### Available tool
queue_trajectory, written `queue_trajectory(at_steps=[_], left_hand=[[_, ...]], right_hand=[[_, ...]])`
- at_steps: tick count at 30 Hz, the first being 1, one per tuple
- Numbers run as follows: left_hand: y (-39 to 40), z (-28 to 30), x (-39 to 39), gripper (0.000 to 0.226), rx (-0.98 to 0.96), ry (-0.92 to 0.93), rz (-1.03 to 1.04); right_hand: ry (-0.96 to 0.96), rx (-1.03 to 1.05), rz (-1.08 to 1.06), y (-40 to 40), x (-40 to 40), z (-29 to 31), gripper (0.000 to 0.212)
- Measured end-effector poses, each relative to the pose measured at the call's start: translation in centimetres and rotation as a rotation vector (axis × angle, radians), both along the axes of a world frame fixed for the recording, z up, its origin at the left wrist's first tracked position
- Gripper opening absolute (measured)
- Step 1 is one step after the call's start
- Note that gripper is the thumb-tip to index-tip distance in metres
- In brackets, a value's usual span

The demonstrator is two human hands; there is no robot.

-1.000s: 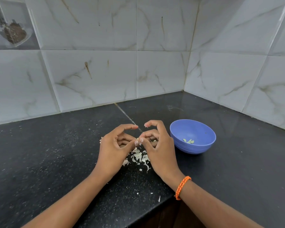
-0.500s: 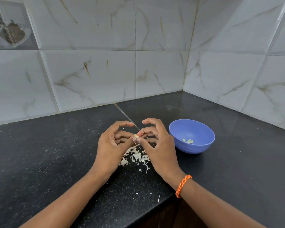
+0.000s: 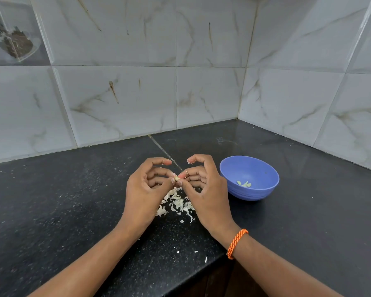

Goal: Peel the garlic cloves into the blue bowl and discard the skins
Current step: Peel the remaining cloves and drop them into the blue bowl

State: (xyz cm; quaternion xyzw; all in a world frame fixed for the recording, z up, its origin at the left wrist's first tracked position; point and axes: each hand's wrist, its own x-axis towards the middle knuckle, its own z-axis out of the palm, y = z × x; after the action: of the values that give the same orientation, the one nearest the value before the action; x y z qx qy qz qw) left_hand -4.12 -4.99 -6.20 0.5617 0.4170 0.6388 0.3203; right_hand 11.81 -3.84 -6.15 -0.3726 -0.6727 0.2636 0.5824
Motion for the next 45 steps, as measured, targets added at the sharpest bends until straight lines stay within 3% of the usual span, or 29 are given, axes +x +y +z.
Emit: queue_trajectory(at_steps=[10, 21, 33, 41, 45], left_hand=[[-0.2, 0.3, 0.0, 0.041, 0.018, 0.068, 0.086], [-0.2, 0.3, 0.3, 0.046, -0.048, -0.122, 0.019], [-0.3, 0.0, 0.4, 0.043, -0.042, -0.017, 0.059], [-0.4, 0.1, 0.4, 0.043, -0.002, 0.117, 0.124], [-0.3, 0.1, 0.4, 0.042, 0.018, 0.181, 0.154]], right_hand=[[-0.070, 0.071, -0.030, -0.2, -0.3, -0.2, 0.049], [0.161, 0.010, 0.019, -0.9, -1.0, 0.0, 0.046], [0.465, -0.187, 0.125, -0.6, -1.5, -0.5, 0.049], [0.129, -0.113, 0.015, -0.4, -0.8, -0.1, 0.040], [0.116, -0.106, 0.001, -0.3, -0.7, 0.0, 0.040]])
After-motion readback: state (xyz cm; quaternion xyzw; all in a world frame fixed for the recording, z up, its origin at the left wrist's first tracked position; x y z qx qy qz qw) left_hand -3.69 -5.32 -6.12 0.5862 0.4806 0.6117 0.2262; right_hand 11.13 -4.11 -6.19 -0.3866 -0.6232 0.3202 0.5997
